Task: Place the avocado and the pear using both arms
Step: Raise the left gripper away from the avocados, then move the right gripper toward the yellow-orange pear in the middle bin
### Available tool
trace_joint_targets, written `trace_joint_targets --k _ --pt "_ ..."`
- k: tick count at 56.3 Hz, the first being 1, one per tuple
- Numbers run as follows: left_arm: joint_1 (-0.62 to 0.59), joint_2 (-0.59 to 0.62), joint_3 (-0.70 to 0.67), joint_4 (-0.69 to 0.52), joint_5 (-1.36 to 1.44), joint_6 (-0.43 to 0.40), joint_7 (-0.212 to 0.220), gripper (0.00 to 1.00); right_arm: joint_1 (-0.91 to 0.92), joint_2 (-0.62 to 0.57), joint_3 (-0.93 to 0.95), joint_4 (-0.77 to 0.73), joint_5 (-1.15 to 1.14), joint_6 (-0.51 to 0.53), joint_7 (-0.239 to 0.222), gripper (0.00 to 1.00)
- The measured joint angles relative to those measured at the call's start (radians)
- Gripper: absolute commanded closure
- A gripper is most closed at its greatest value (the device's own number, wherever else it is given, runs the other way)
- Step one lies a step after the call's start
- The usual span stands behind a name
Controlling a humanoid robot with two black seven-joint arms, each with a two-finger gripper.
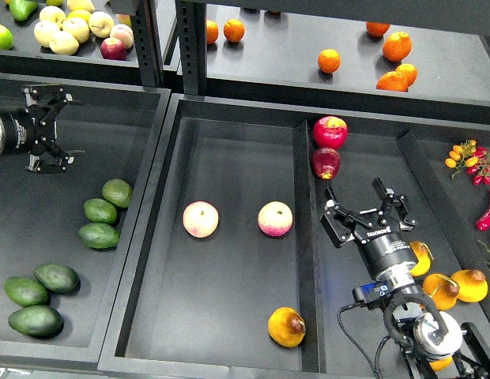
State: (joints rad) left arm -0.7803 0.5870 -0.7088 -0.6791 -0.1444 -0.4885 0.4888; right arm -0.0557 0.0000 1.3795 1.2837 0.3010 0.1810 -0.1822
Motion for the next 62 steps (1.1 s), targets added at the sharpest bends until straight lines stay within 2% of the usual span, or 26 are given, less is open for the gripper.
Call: trace_joint_targets --k 10,20,30,31,33,43,47,55,62 --pt "0.225 -0.056 -0.254 -0.059 -0.036 0.0 0.0 0.01 -0.02 -0.024 -0.042 -0.002 0.001 0.0 -0.002 0.0" --pt "0.417 -0.146 -0.485 -0.156 -0.156 0.0 0.0 0.01 -0.021 -0.215 -0.117 0.003 0.008 0.003 -0.007 0.0" --pt "0.555 -0.248 -0.64 -0.347 -0.239 0.0 0.0 0.01 -0.014 -0.401 -0.201 0.013 0.011 0.01 -0.081 0.0" --pt "0.586 -0.282 -0.675 -0.405 -0.242 0.0 0.0 0.01 -0.008 -0.448 -0.227 0.018 0.012 0.012 -0.113 0.0" --pt "0.595 -0.293 -0.684 -0.424 -0.243 0.0 0.0 0.01 -0.006 -0.463 -0.236 0.019 0.012 0.012 -0.124 0.0" --pt "0.664 -0.378 -0.744 -0.557 -0.244 0.0 0.0 0.01 0.024 -0.551 -0.327 0.021 0.012 0.012 -0.243 0.0" --pt "0.683 -0.415 -0.755 -0.578 -0.245 0.0 0.0 0.01 0.035 -0.577 -0.362 0.021 0.012 0.012 -0.269 0.0" --pt "0.715 -0.489 -0.764 -0.593 -0.245 0.0 0.0 0.01 0.055 -0.6 -0.412 0.02 0.012 0.012 -0.299 0.0" --pt "0.741 -0.543 -0.782 -0.602 -0.244 0.0 0.0 0.01 0.053 -0.6 -0.421 0.018 0.012 0.013 -0.306 0.0"
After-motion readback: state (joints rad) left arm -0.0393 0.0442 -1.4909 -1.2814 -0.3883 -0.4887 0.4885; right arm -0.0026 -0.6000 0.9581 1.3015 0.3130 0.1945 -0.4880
